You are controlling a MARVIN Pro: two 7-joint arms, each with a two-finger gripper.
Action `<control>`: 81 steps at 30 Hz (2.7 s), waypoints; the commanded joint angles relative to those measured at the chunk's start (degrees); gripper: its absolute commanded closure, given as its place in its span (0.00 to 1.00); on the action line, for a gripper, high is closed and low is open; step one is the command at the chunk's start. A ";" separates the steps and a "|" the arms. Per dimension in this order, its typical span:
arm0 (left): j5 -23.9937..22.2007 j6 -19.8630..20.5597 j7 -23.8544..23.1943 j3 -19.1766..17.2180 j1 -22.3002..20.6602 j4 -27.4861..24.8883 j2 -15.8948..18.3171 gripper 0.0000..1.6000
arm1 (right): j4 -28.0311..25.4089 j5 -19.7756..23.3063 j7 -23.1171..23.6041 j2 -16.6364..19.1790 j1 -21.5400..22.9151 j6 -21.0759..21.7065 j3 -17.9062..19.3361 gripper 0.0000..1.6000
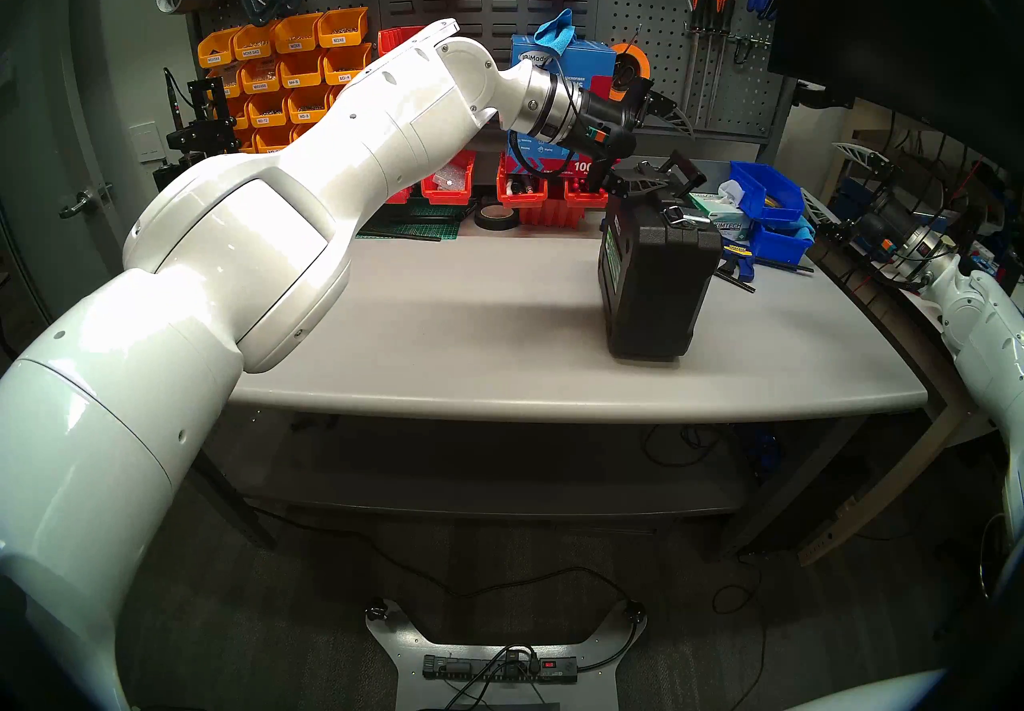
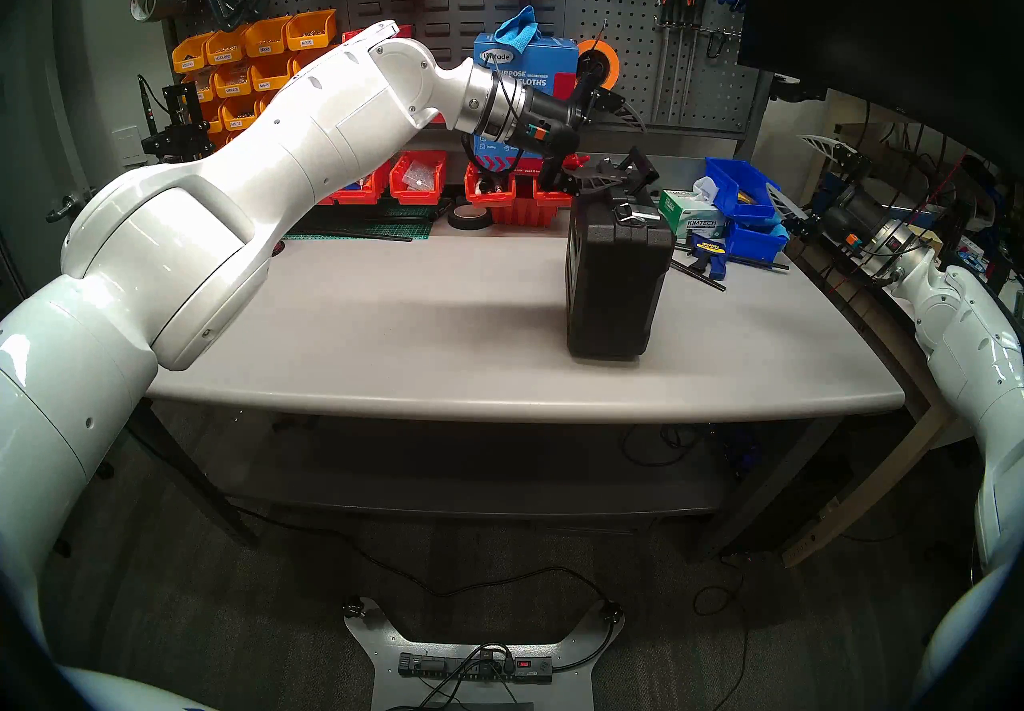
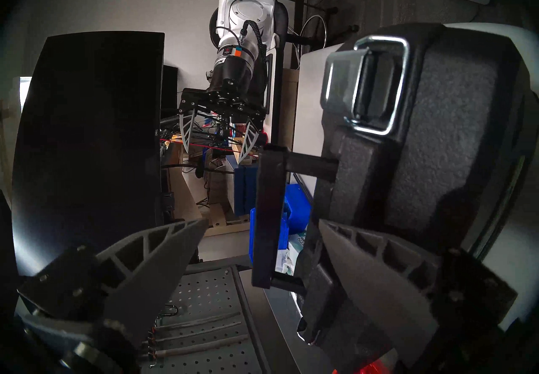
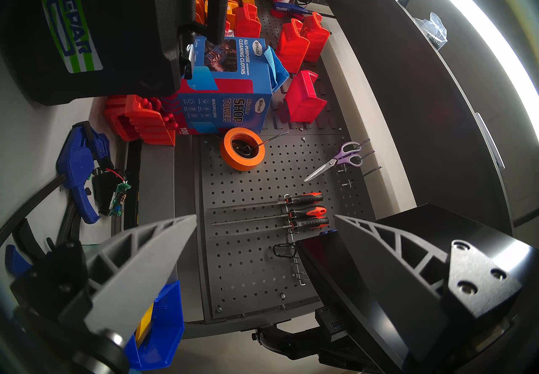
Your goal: Open the tool box
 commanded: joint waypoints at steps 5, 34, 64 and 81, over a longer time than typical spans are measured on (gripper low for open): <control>1.01 0.11 -2.64 3.95 -0.41 0.22 0.72 0.00 | -0.20 0.06 -0.41 0.47 0.39 0.09 0.43 0.00; -0.13 0.11 -0.89 5.64 -6.58 4.11 -0.02 0.00 | -0.22 0.12 -0.39 0.49 0.39 0.09 0.42 0.00; -2.71 0.11 1.24 3.66 -9.18 8.07 -3.37 0.00 | -0.23 0.18 -0.36 0.49 0.39 0.09 0.40 0.00; -2.76 0.11 1.84 4.22 -8.08 8.07 -7.16 0.00 | -0.23 0.20 -0.36 0.51 0.39 0.09 0.39 0.00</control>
